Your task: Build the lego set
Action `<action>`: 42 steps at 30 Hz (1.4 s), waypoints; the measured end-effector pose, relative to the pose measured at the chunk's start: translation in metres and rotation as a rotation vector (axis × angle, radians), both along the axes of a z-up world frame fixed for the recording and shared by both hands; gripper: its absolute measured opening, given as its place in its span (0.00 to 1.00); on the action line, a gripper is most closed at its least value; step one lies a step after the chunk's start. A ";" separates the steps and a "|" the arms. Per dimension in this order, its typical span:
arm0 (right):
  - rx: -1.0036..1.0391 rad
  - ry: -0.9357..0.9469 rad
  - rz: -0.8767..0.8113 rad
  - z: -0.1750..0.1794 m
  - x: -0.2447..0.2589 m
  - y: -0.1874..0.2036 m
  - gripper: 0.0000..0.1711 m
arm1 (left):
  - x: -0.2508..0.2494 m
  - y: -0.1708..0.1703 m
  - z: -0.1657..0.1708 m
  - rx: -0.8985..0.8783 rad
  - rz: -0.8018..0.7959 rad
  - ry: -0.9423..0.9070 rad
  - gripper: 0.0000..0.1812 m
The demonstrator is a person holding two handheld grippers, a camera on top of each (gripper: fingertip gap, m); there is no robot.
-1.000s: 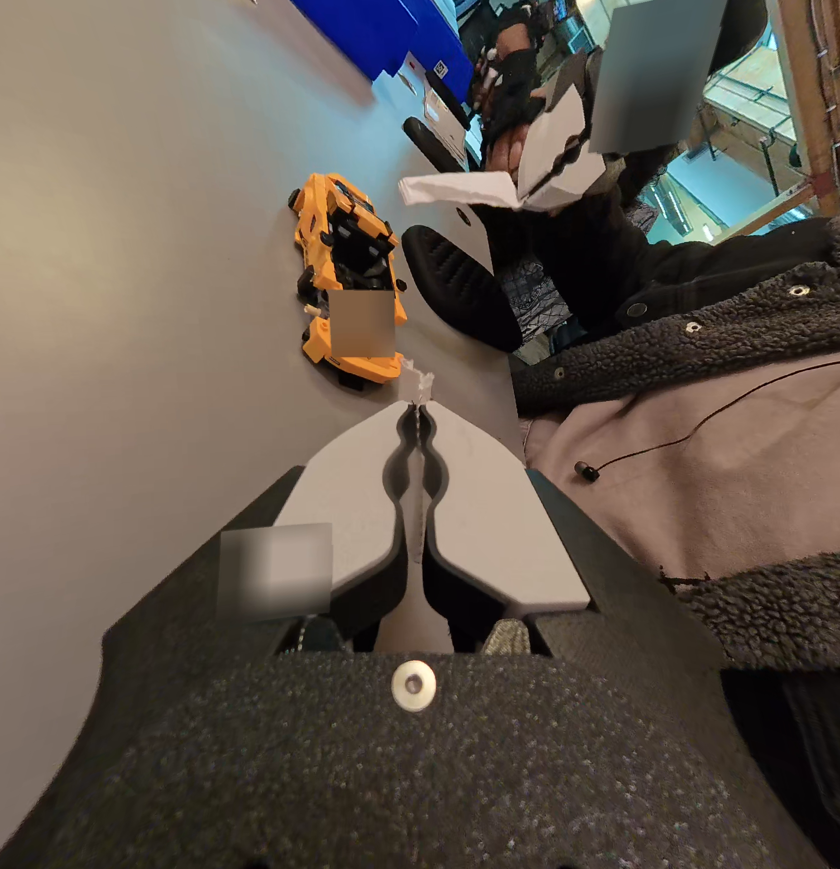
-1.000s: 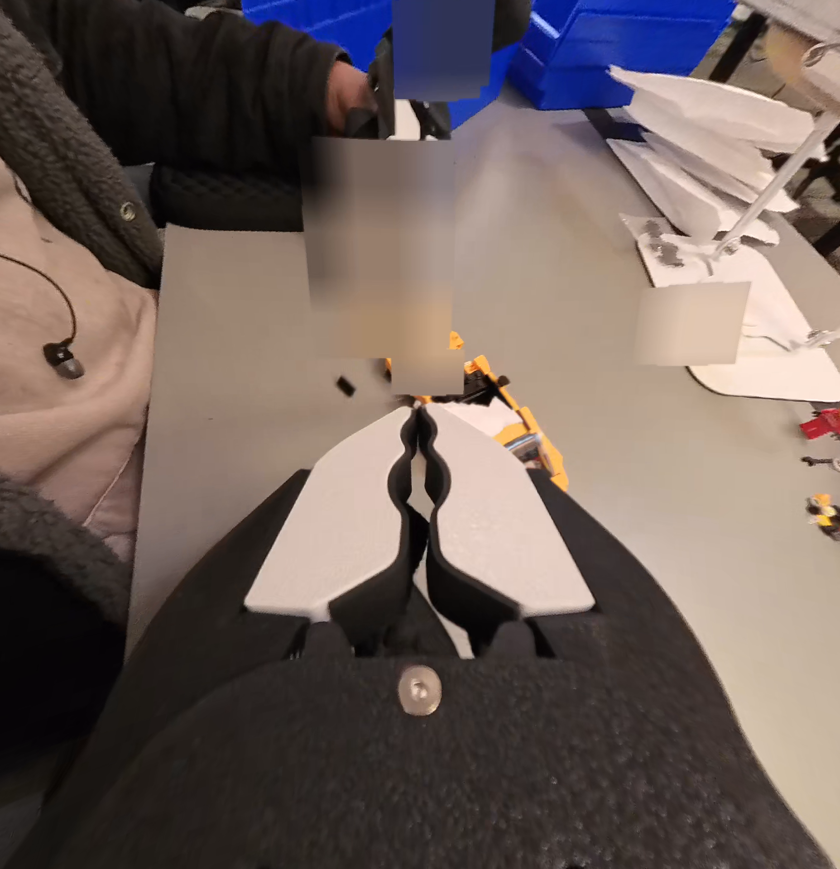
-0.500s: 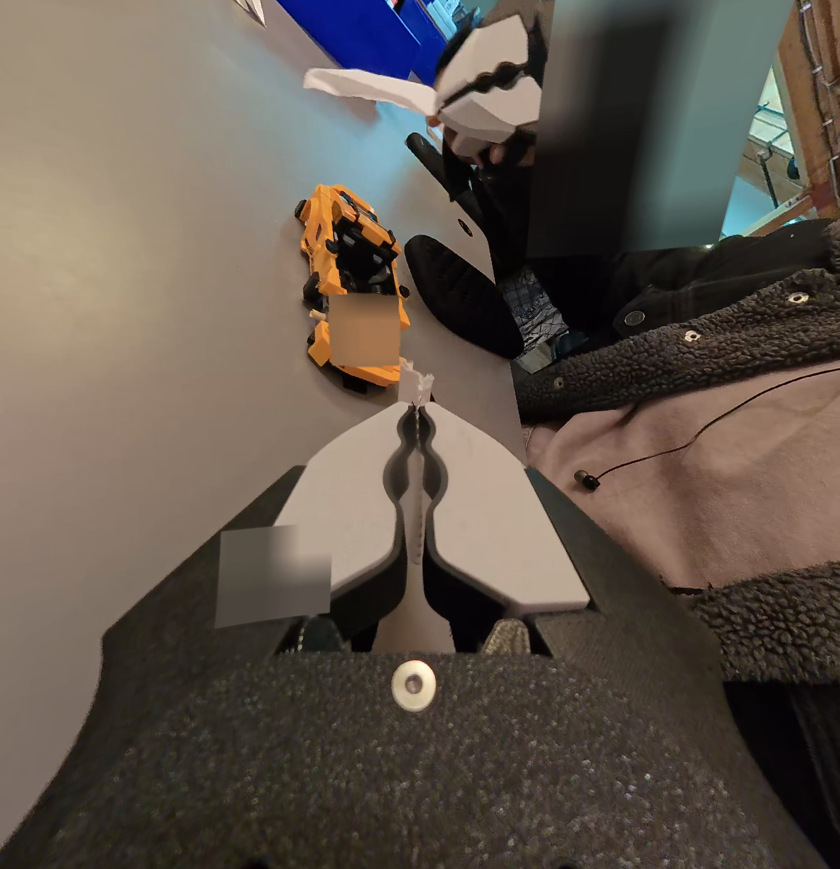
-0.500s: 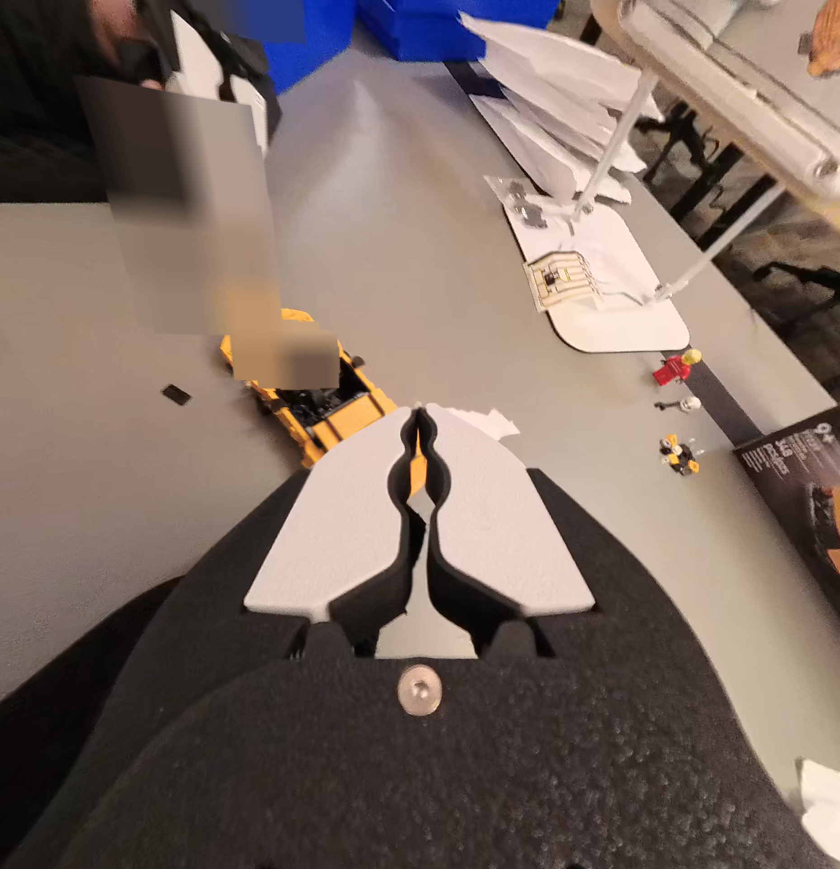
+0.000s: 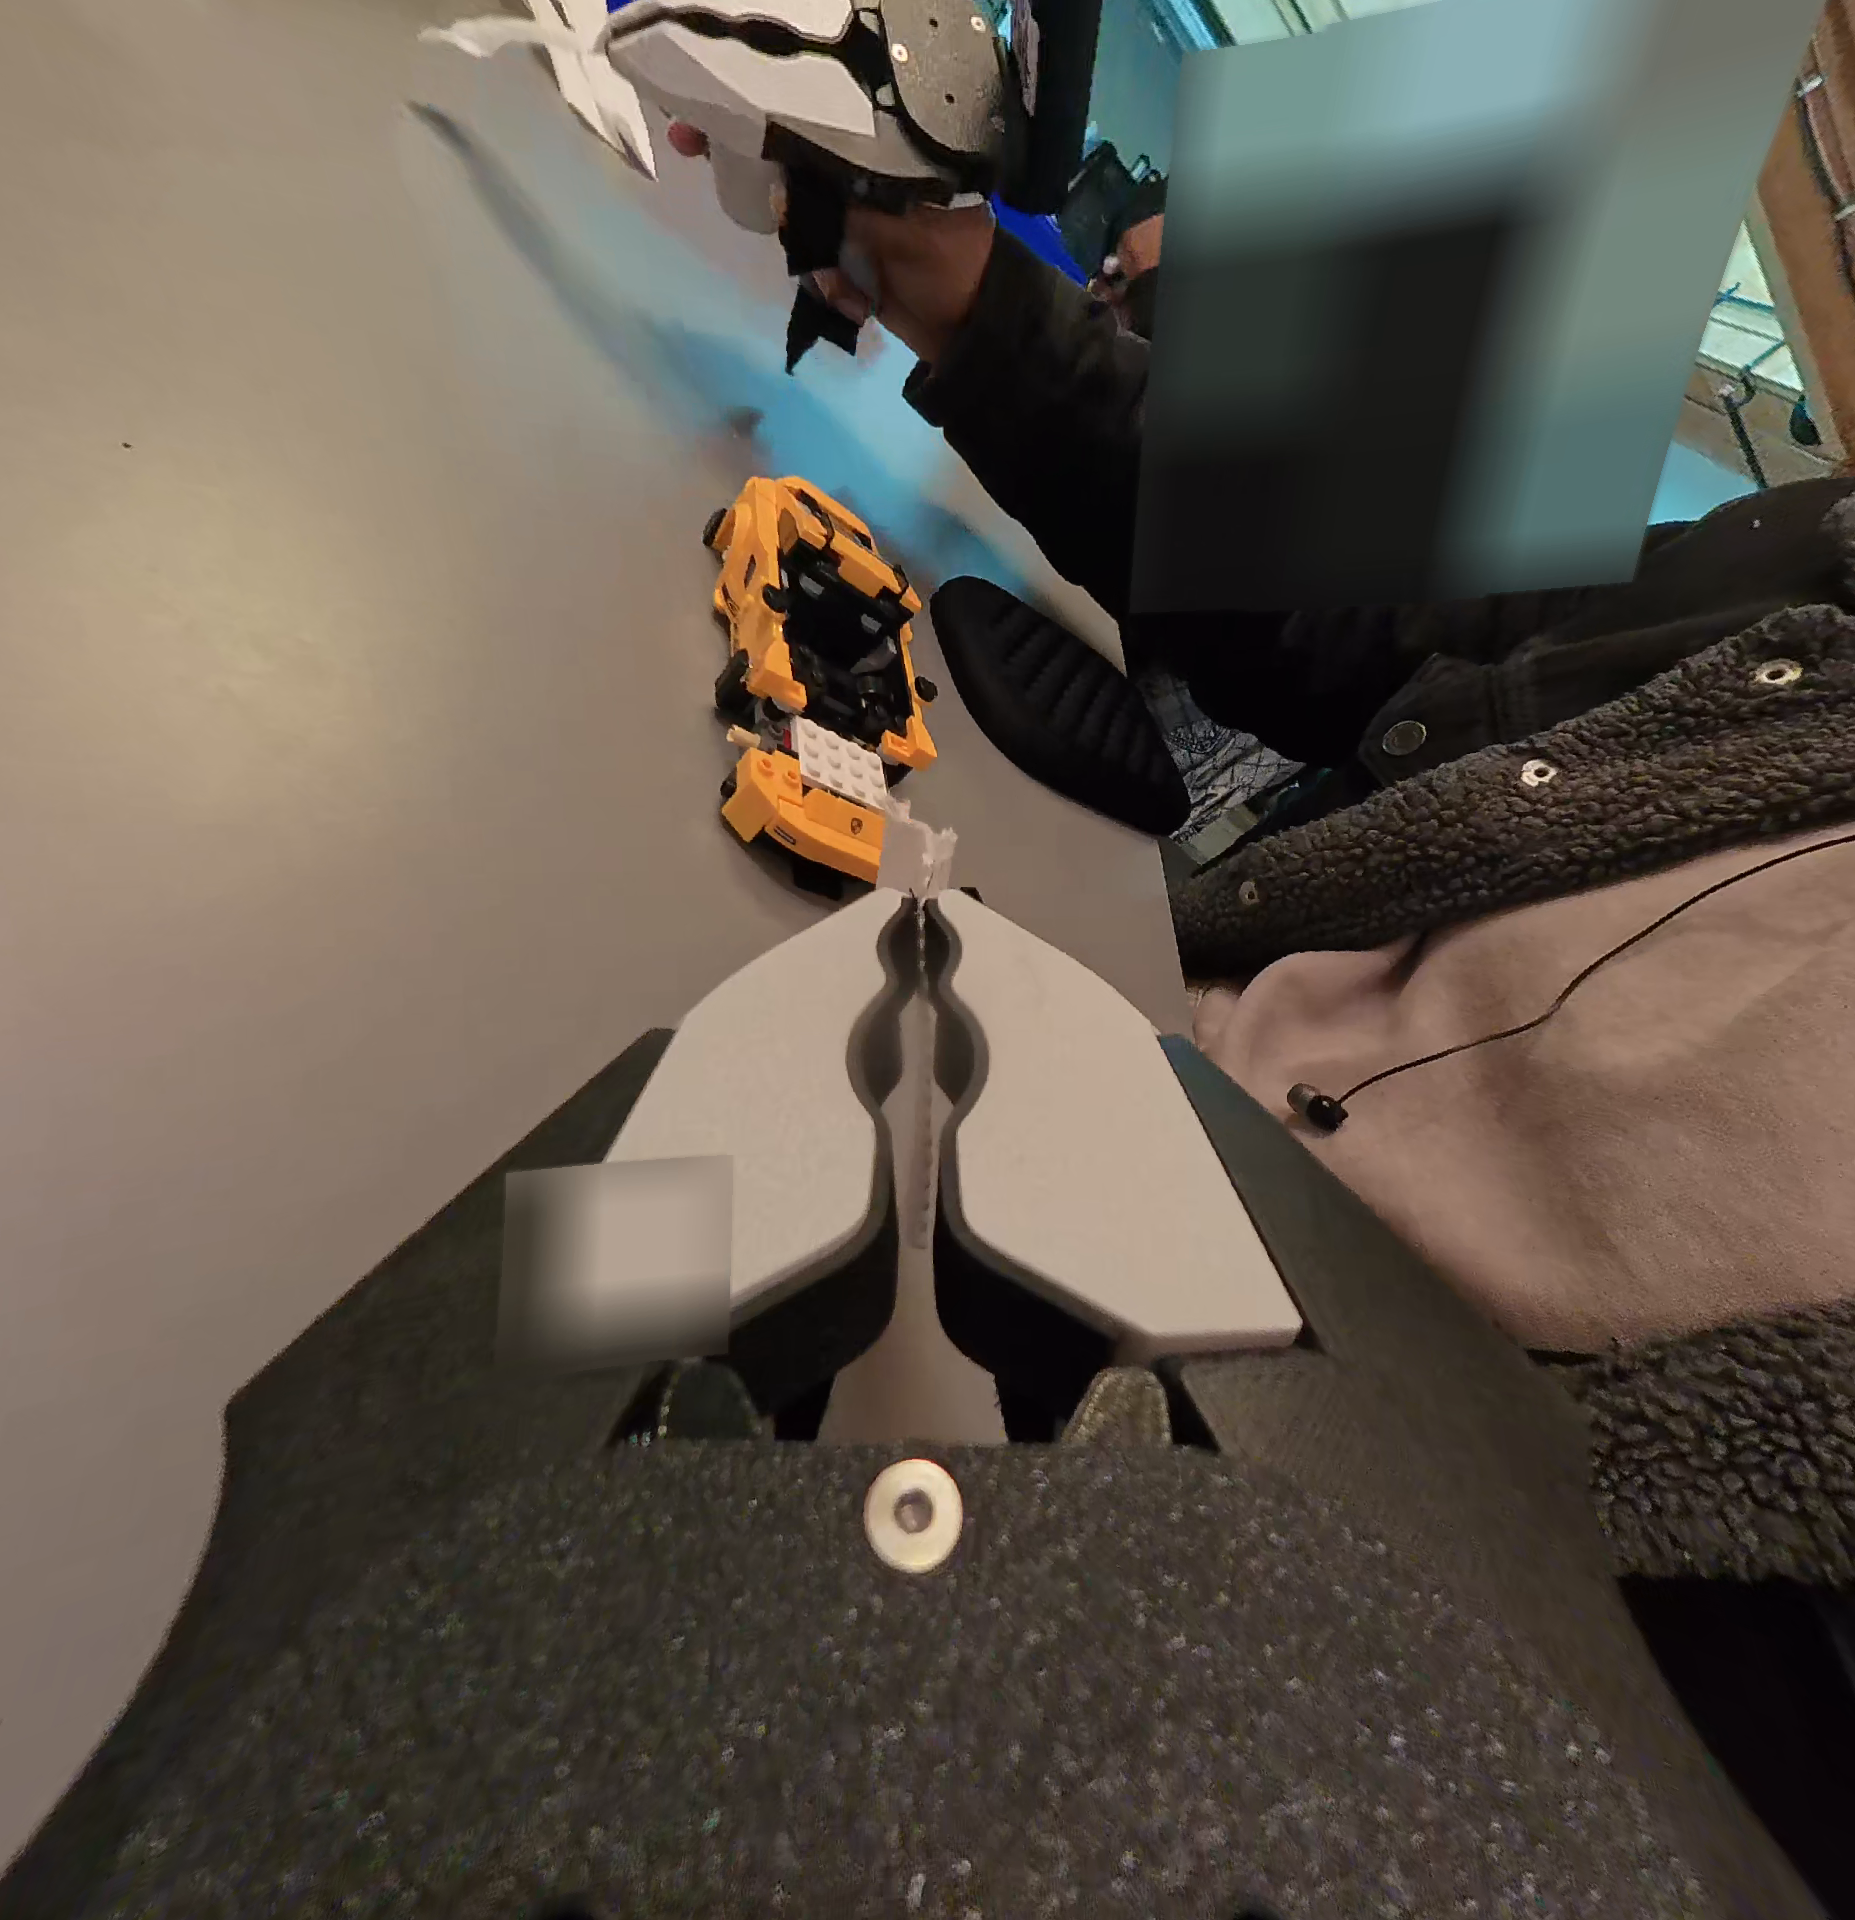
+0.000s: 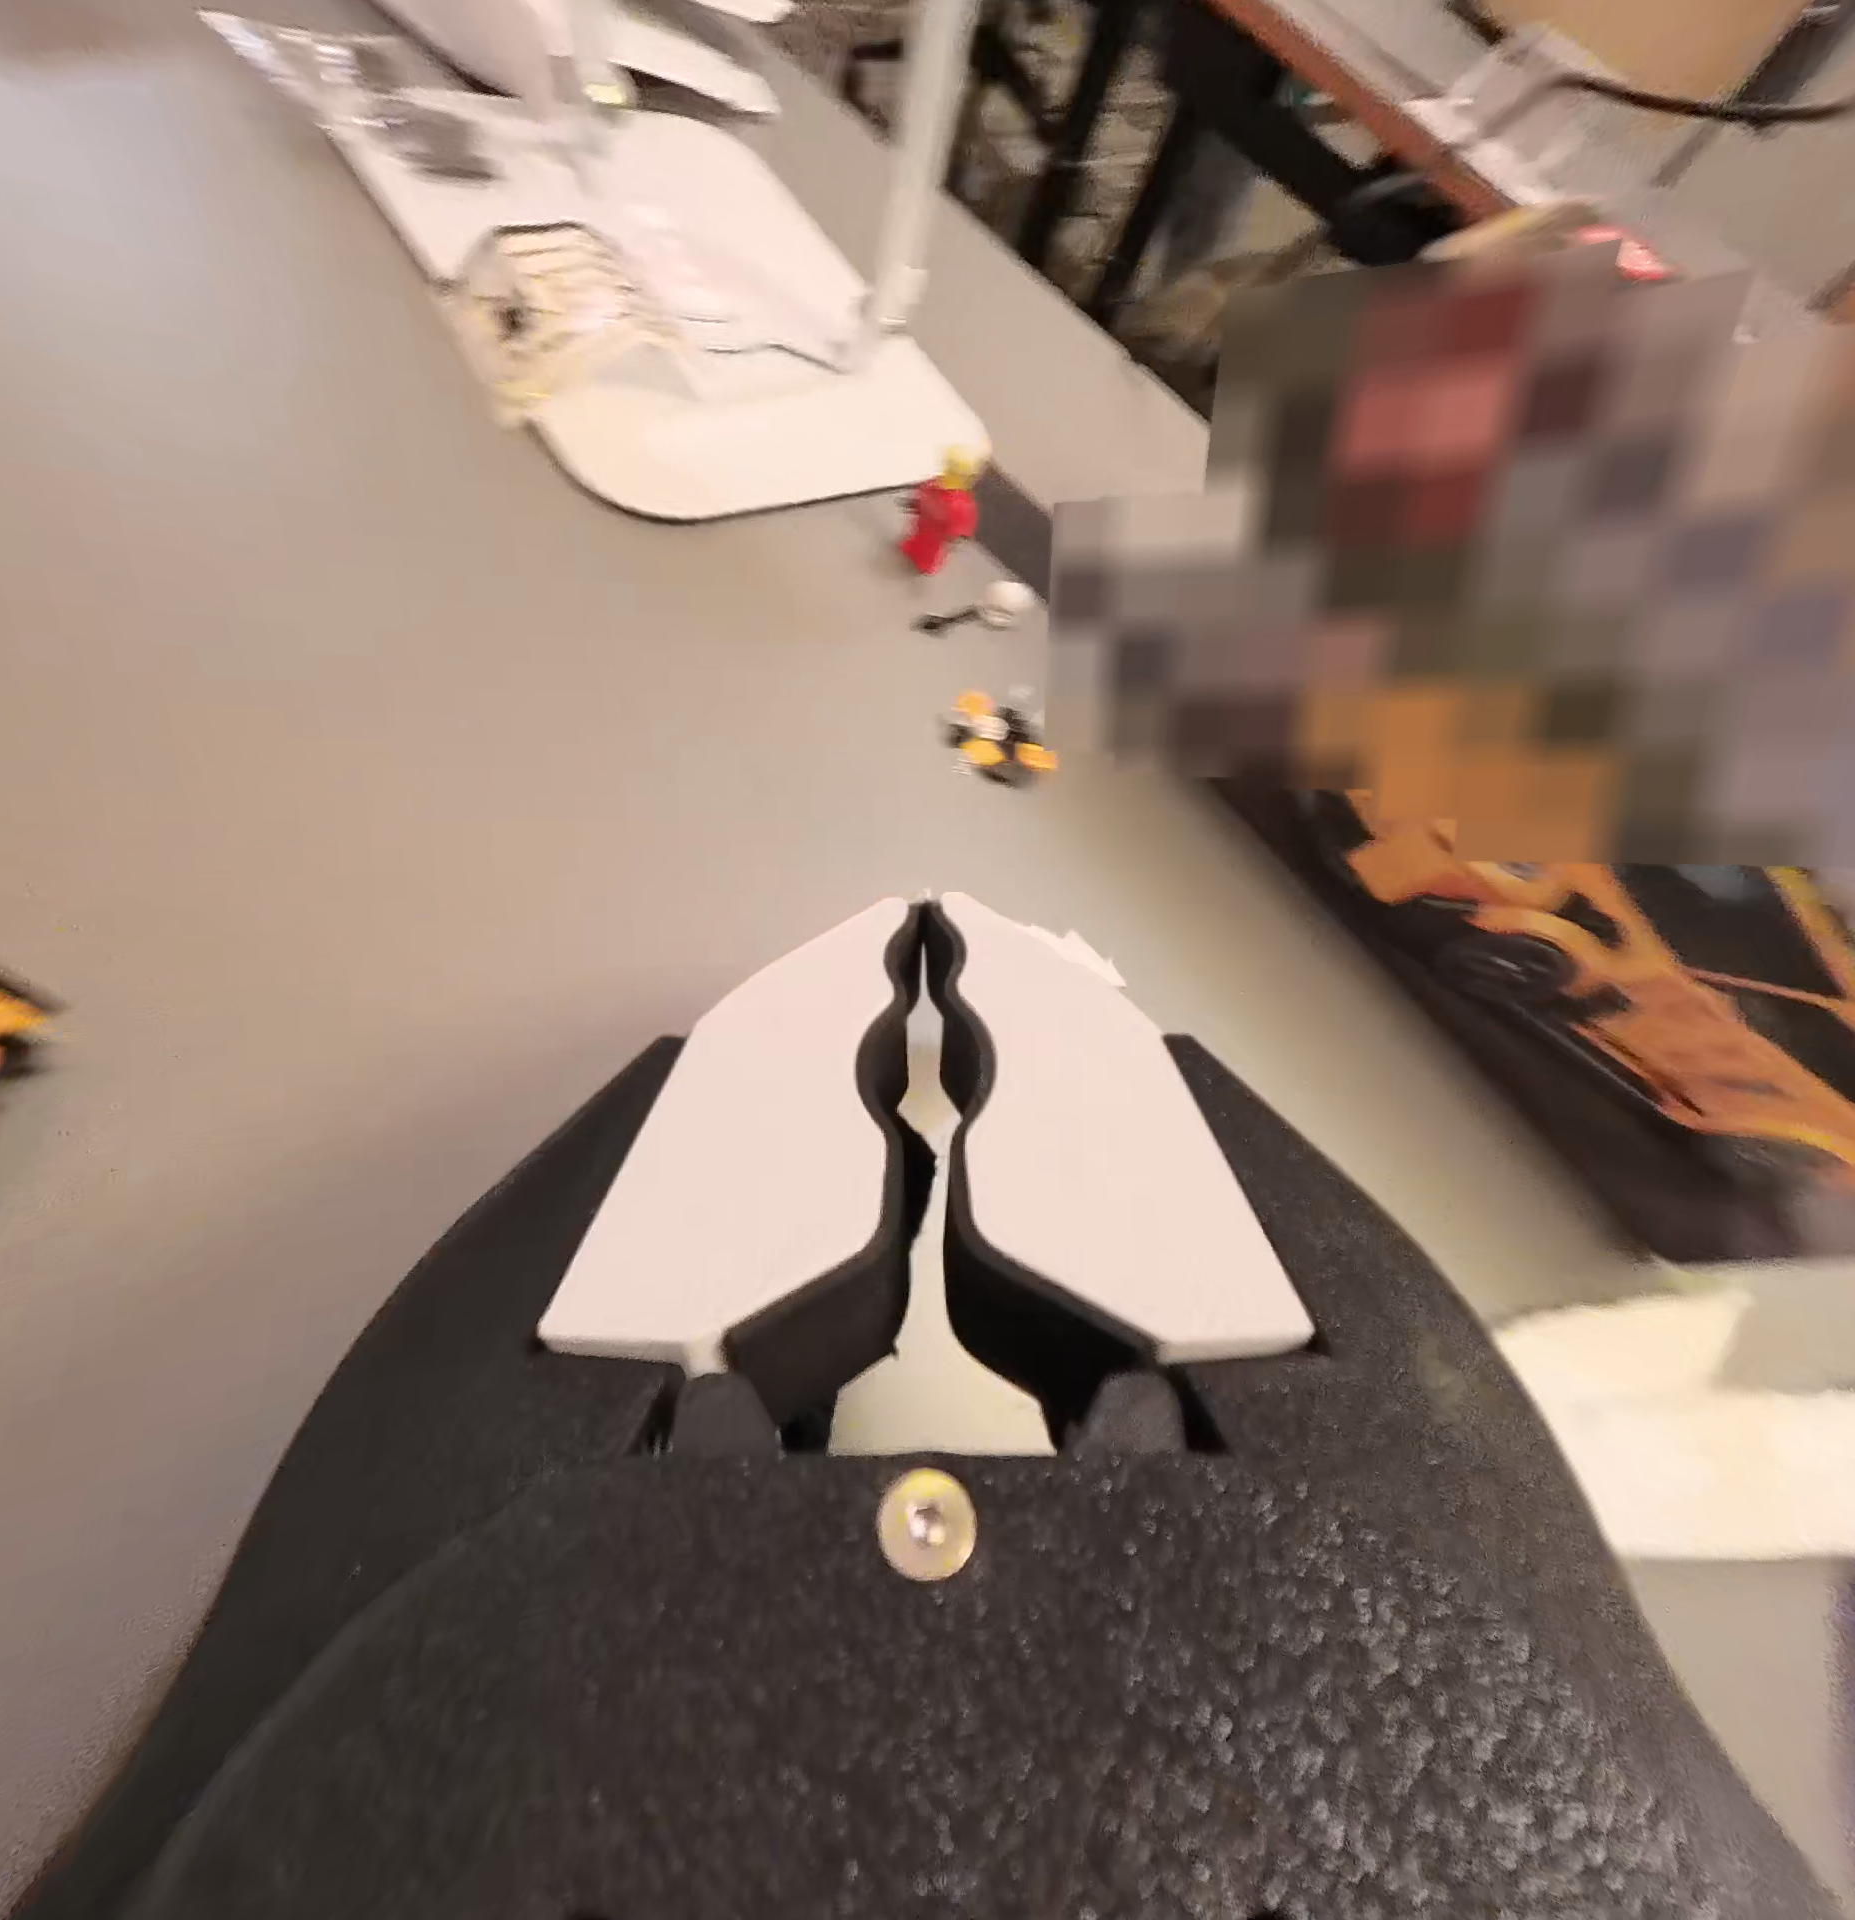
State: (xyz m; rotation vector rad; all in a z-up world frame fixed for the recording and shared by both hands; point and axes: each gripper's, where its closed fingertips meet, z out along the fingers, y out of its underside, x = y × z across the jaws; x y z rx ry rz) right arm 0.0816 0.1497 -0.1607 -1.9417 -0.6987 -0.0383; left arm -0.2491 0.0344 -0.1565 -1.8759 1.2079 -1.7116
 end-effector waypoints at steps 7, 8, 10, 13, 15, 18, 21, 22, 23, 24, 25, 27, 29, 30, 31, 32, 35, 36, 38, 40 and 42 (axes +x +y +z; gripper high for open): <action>0.127 -0.065 -0.276 0.029 0.109 0.020 0.00 | 0.001 0.000 -0.003 -0.025 -0.012 0.014 0.00; 0.133 -0.083 -0.303 0.030 0.120 0.023 0.00 | 0.001 0.000 -0.004 -0.025 -0.011 0.015 0.00; 0.142 -0.113 -0.351 0.030 0.139 0.030 0.00 | 0.001 0.000 -0.003 -0.024 -0.009 0.014 0.00; 0.129 -0.165 -0.417 0.020 0.164 0.039 0.00 | 0.001 0.001 -0.004 -0.024 -0.002 0.017 0.00; 0.071 -0.155 -0.449 0.004 0.176 0.042 0.07 | 0.001 0.001 -0.004 -0.025 0.000 0.019 0.00; -0.030 -0.058 -0.471 -0.020 0.180 0.040 0.28 | 0.001 0.002 -0.004 -0.024 0.002 0.018 0.00; 0.004 -0.035 -0.443 -0.011 0.171 0.032 0.31 | 0.001 0.003 -0.004 -0.022 0.010 0.016 0.00; 0.032 -0.040 -0.428 -0.002 0.164 0.029 0.31 | 0.001 0.003 -0.004 -0.021 0.011 0.016 0.00; 0.055 -0.035 -0.400 0.006 0.154 0.024 0.31 | 0.001 0.003 -0.003 -0.021 0.012 0.015 0.00; 0.068 -0.024 -0.358 0.015 0.140 0.019 0.31 | 0.001 0.003 -0.003 -0.020 0.012 0.014 0.00; 0.075 -0.014 -0.306 0.023 0.122 0.013 0.31 | 0.001 0.003 -0.003 -0.020 0.012 0.013 0.00; 0.058 0.020 -0.138 0.034 0.070 -0.003 0.31 | 0.000 0.003 -0.003 -0.019 0.012 0.011 0.00; -0.013 0.047 0.084 0.037 0.006 -0.030 0.32 | 0.000 0.003 -0.002 -0.019 0.011 0.009 0.00; -0.069 0.045 0.201 0.033 -0.027 -0.046 0.35 | 0.000 0.003 -0.002 -0.019 0.011 0.009 0.00; -0.127 0.024 0.302 0.027 -0.055 -0.062 0.38 | 0.000 0.002 -0.002 -0.018 0.010 0.007 0.00; -0.185 -0.010 0.398 0.019 -0.080 -0.079 0.41 | 0.000 0.002 -0.002 -0.017 0.010 0.006 0.00; -0.311 -0.108 0.596 -0.006 -0.132 -0.113 0.48 | 0.000 0.002 -0.001 -0.007 0.010 0.004 0.00; -0.339 -0.140 0.636 -0.015 -0.142 -0.118 0.50 | -0.001 0.002 -0.001 -0.004 0.010 0.002 0.00; -0.379 -0.199 0.706 -0.029 -0.156 -0.123 0.52 | -0.001 0.002 -0.001 -0.002 0.012 0.001 0.00; -0.412 -0.227 0.752 -0.039 -0.162 -0.124 0.52 | -0.001 0.002 0.000 0.000 0.012 -0.002 0.00; -0.438 -0.287 0.764 -0.051 -0.161 -0.122 0.45 | -0.001 0.001 0.000 0.003 0.012 -0.005 0.00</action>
